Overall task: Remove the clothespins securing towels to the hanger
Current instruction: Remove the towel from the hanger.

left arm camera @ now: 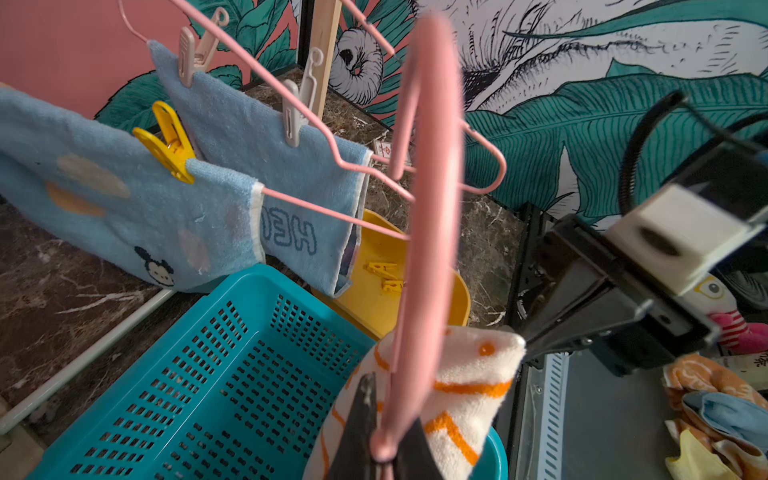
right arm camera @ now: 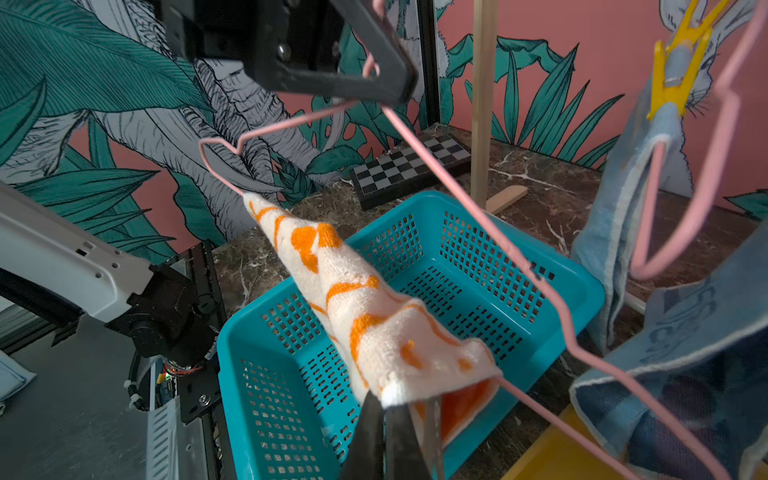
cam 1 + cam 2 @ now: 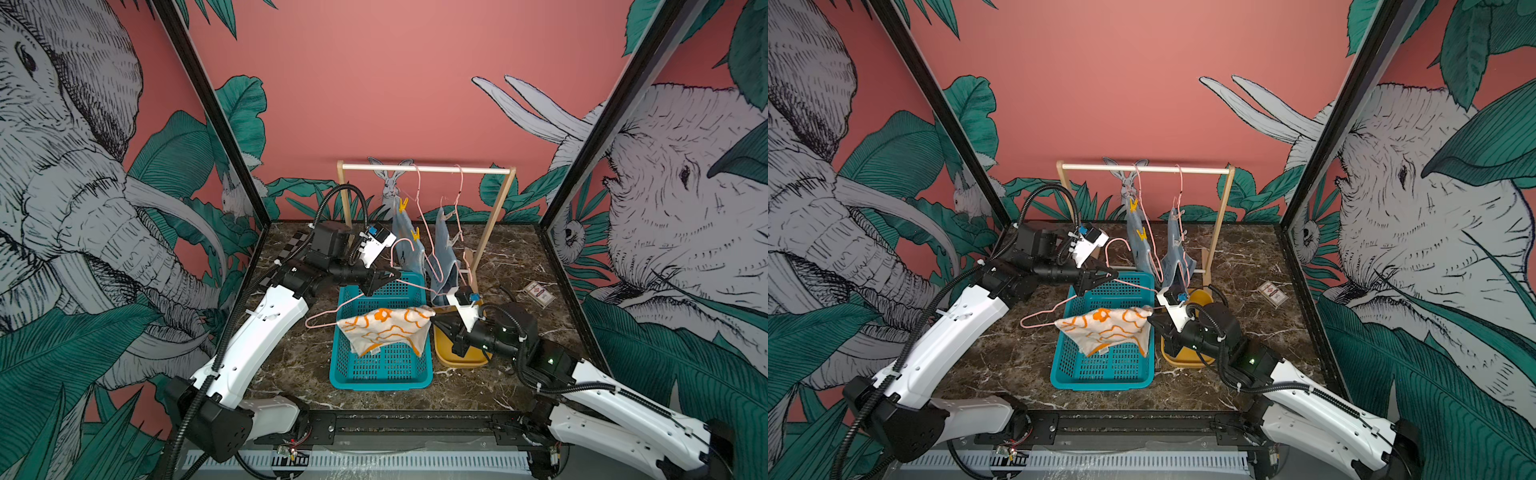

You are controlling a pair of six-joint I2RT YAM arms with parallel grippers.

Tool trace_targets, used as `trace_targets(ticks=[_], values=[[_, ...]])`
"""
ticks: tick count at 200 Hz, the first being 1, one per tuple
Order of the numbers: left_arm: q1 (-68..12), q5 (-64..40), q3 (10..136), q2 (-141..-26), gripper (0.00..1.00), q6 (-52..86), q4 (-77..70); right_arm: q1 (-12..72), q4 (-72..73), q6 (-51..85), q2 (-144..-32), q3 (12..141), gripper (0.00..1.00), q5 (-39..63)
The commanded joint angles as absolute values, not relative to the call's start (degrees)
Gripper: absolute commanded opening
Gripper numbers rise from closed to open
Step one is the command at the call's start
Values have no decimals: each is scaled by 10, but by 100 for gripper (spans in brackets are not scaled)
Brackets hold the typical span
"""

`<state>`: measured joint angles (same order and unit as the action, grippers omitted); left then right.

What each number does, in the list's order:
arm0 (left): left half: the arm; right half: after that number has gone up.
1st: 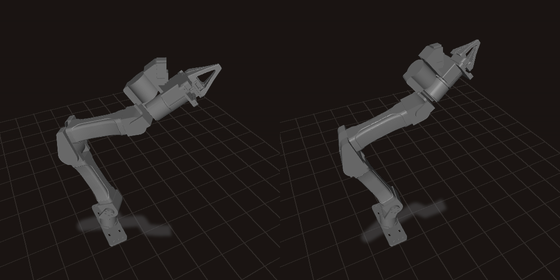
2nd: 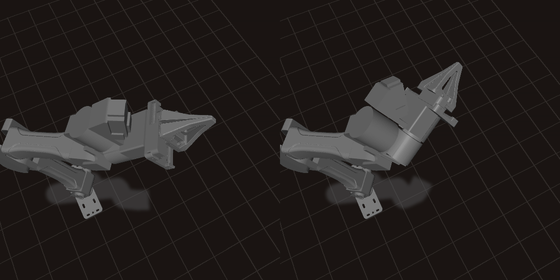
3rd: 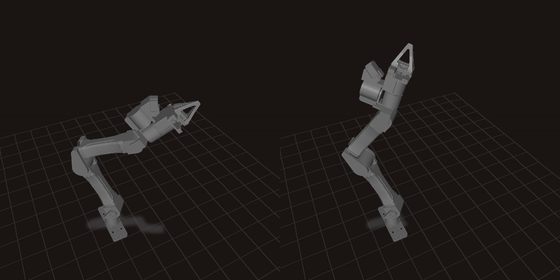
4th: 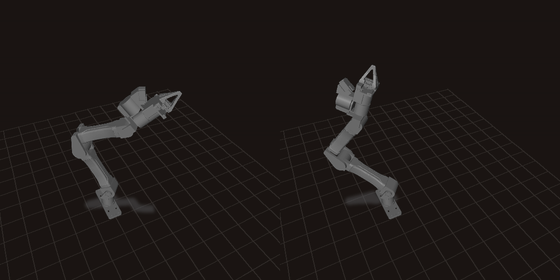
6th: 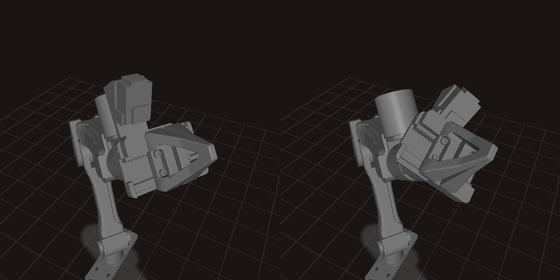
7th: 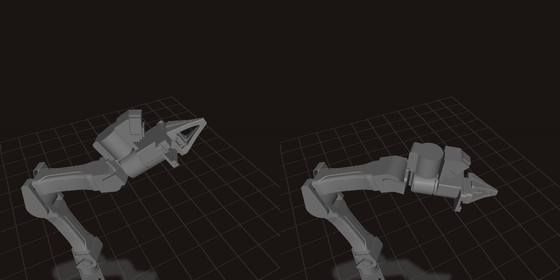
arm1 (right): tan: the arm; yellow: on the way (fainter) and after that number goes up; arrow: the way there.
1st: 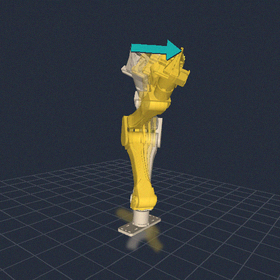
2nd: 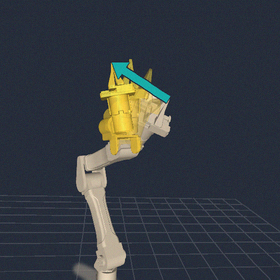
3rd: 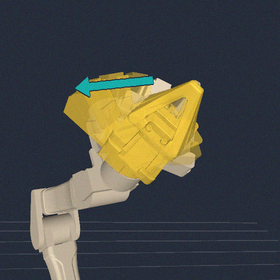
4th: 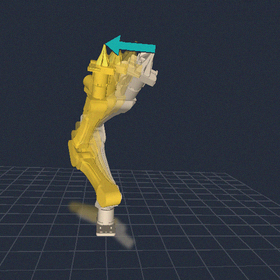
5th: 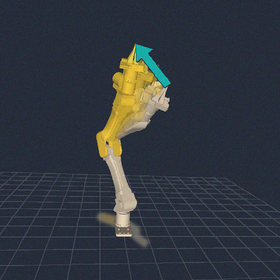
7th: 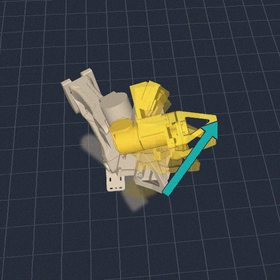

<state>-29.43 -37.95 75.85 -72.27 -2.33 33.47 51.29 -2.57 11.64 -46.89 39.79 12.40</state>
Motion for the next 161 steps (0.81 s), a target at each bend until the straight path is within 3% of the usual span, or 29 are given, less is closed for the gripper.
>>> trace_targets(ticks=[1,161], values=[[-293,-339,740,-690,0,-12,300,521,-38,84,-477,441,0,134],[-292,-188,628,-615,0,-13,276,537,-148,-30,-616,704,0,167]])
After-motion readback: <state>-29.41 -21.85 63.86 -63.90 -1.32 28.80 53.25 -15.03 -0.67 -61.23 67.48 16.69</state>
